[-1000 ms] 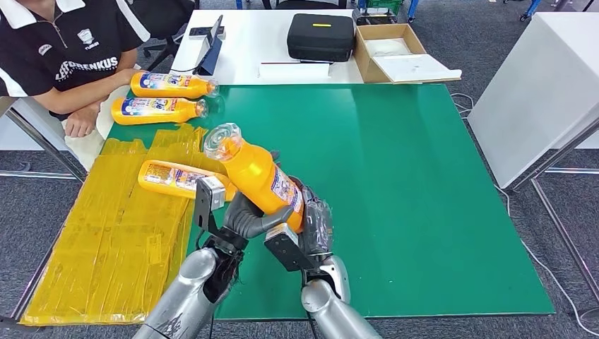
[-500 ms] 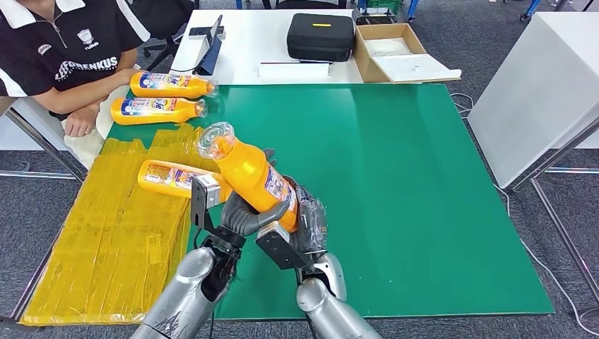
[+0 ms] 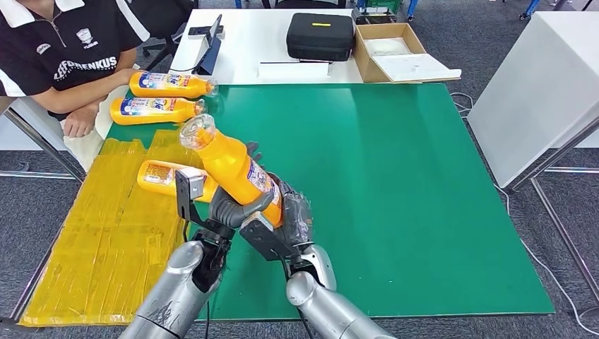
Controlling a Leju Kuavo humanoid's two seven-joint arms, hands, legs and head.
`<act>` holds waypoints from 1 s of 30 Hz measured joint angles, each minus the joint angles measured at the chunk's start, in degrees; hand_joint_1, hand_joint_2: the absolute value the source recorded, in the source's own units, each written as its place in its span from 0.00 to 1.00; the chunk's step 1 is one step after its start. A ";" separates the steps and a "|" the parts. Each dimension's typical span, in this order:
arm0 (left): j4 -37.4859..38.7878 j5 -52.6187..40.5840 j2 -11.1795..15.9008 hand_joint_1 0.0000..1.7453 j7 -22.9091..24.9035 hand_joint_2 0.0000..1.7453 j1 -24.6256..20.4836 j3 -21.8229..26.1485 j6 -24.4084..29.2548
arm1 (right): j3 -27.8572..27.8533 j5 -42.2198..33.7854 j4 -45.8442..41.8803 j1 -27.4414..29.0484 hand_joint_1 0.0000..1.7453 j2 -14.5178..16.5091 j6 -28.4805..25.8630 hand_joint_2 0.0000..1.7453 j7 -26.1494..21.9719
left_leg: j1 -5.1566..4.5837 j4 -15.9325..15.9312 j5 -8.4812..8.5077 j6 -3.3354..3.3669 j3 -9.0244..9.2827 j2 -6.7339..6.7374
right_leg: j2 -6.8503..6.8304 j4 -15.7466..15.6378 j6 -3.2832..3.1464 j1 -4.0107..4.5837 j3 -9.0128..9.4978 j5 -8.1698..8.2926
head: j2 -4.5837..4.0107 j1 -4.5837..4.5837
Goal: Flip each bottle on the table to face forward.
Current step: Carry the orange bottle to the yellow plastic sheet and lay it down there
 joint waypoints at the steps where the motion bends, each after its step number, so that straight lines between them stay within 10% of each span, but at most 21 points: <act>1: 0.00 0.09 0.10 0.00 0.00 1.00 0.01 0.10 -0.07 | 0.42 -0.16 0.27 -0.26 1.00 -0.01 0.02 1.00 0.11 | 0.00 0.00 0.00 0.00 0.00 0.00 | 0.00 0.00 0.00 0.00 0.00 0.00 | 0.00 -0.01; 8: 0.00 0.27 0.24 0.03 0.02 1.00 0.02 0.81 -0.10 | 2.44 -0.93 1.46 -1.55 1.00 -0.01 0.05 1.00 0.83 | 0.00 0.00 0.00 0.00 0.00 0.00 | 0.00 0.00 0.00 0.00 -0.01 0.00 | 0.01 0.00; 12: 0.00 0.59 0.34 0.98 0.01 1.00 0.03 0.95 -0.13 | 3.34 -1.69 1.97 -1.96 1.00 -0.01 0.08 1.00 1.11 | 0.00 0.00 0.00 0.00 0.00 0.02 | 0.00 0.00 0.00 0.00 -0.01 0.00 | 0.00 -0.01; 30: 0.51 2.33 0.68 1.00 -0.83 1.00 0.09 2.09 -0.56 | 7.37 -5.88 3.45 -3.34 1.00 0.01 0.02 1.00 1.68 | 0.00 0.01 0.00 0.00 0.00 0.08 | 0.04 0.00 0.00 0.00 -0.05 0.01 | 0.01 -0.01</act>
